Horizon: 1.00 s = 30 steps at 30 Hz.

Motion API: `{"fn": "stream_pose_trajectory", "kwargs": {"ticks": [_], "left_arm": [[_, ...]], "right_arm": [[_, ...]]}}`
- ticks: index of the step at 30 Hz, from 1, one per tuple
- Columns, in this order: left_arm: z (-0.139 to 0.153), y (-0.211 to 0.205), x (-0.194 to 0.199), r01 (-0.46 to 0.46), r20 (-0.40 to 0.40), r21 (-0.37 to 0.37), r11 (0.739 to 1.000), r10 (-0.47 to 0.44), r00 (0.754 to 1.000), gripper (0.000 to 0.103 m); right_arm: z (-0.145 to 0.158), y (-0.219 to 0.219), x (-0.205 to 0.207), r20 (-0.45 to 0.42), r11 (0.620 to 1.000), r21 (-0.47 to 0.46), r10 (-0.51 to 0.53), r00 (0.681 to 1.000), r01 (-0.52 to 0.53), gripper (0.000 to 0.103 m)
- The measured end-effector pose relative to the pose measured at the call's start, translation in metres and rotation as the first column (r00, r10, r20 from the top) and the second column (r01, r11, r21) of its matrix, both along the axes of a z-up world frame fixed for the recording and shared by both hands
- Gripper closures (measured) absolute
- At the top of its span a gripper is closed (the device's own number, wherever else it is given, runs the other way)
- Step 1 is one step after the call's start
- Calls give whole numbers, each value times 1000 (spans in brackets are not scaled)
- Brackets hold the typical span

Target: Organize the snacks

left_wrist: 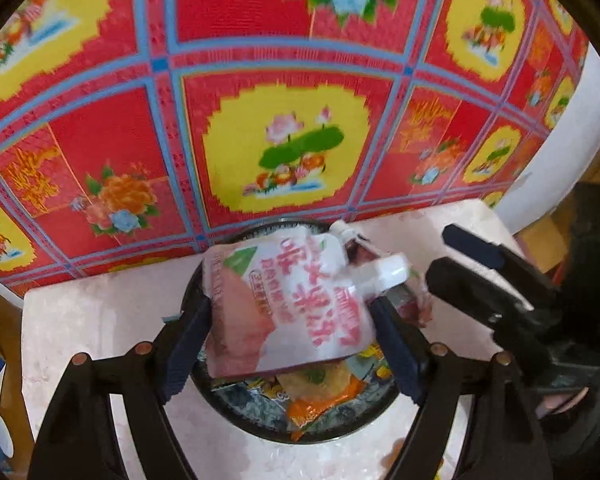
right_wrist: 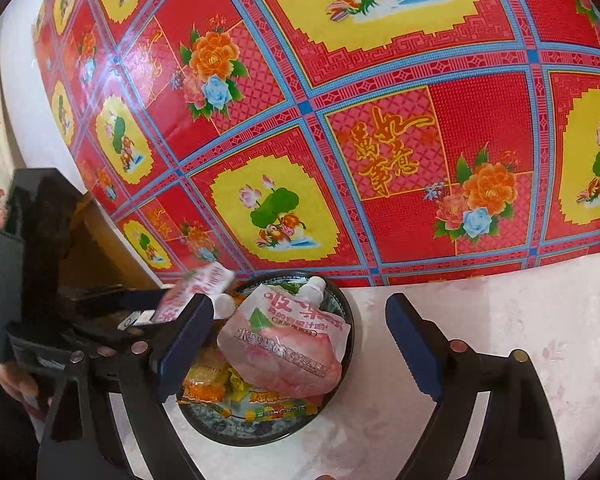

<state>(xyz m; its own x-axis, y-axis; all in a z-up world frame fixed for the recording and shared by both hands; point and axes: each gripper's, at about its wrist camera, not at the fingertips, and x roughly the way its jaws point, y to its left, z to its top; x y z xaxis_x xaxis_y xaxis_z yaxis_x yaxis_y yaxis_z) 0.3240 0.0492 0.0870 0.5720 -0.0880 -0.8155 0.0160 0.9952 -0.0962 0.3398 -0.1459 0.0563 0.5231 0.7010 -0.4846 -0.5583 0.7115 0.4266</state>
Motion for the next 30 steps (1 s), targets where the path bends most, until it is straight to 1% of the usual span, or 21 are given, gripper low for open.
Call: {"fn": "stream_pose_trajectory", "kwargs": {"ticks": [2,5,9,10,13,14,15,17,19,21,24,27,29,30], "left_arm": [[1,0,-2,-14,14,-4,1000,14,1000,19],[9,6,-9,-21,51,-62,998,24,998,16],[30,15,-24,-23,105,-108,994,35,994,14],[38,20,-31,-25,126,-125,992,41,991,14],[52,29,-58,-27,183,-181,983,61,981,8],[53,32,-69,-28,196,-185,982,65,978,8],[54,33,-79,-26,207,-182,983,64,976,8],[50,30,-102,-4,223,-151,989,38,974,8],[40,30,-122,-11,228,-119,993,38,973,8],[29,29,-132,-23,219,-119,993,49,974,8],[14,32,-143,-33,196,-122,992,57,979,8],[0,35,-141,-63,204,-61,996,75,976,8],[-8,42,-141,-78,211,-40,996,85,974,8],[-12,44,-139,-85,213,-44,995,93,973,8]], "right_arm": [[0,0,0,-1,1000,3,-3,1000,3,13],[0,-1,1,0,1000,7,-8,1000,8,13],[-1,-1,1,-5,1000,9,-9,1000,9,13],[-2,0,1,-6,1000,8,-9,1000,9,13],[-2,1,0,3,1000,3,-8,1000,8,13],[-1,2,0,7,1000,1,-8,1000,8,13],[1,2,0,14,1000,-4,-8,1000,8,13],[6,2,-2,35,1000,-7,-6,999,6,13],[11,2,-5,55,1000,-3,3,998,-3,13],[16,5,-11,87,1000,-13,19,996,-18,13],[21,14,-21,129,997,-51,69,989,-63,14],[27,25,-33,177,991,-109,98,979,-79,30],[36,35,-39,214,984,-152,129,968,-98,31],[39,41,-43,229,978,-173,152,962,-113,31]]}}
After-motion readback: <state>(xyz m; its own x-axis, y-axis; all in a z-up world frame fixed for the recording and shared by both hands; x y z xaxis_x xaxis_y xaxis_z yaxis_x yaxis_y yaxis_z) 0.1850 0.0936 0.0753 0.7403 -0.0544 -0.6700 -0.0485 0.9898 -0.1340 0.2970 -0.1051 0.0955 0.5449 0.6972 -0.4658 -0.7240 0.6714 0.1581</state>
